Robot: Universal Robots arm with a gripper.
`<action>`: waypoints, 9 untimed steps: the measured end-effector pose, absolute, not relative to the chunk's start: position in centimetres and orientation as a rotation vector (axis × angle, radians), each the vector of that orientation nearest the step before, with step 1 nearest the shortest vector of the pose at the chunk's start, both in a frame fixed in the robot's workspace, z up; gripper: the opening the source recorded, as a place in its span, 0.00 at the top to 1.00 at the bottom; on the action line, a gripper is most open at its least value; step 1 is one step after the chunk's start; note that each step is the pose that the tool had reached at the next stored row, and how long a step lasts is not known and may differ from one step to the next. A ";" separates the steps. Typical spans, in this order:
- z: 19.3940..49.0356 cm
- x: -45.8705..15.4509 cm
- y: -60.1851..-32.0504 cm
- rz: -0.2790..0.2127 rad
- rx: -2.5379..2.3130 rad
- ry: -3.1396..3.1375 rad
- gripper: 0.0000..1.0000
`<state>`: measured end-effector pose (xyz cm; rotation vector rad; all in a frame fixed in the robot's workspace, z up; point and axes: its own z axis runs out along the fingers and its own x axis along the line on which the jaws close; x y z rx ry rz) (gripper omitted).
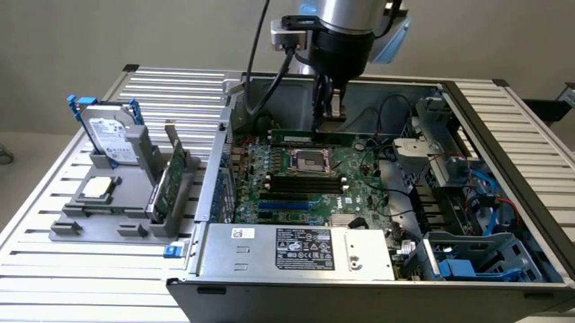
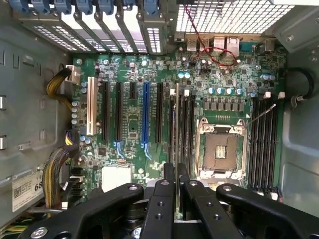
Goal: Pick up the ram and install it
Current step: 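Pick up the ram and move it above insertion slot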
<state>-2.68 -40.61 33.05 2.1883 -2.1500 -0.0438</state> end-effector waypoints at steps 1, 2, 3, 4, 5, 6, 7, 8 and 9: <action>32.9 -2.7 -40.6 -0.043 2.184 -2.155 0.86; 32.8 -2.7 -40.5 -0.042 2.181 -2.159 0.86; 32.7 -2.7 -40.4 -0.042 2.178 -2.163 0.86; 32.6 -2.7 -40.3 -0.040 2.176 -2.166 0.86; 32.6 -2.7 -40.2 -0.039 2.175 -2.169 0.86; 32.5 -2.7 -40.1 -0.038 2.174 -2.171 0.86; 32.4 -2.7 -40.0 -0.037 2.173 -2.173 0.86; 32.3 -2.7 -39.9 -0.035 2.172 -2.175 0.86; 32.2 -2.7 -39.7 -0.034 2.171 -2.177 0.86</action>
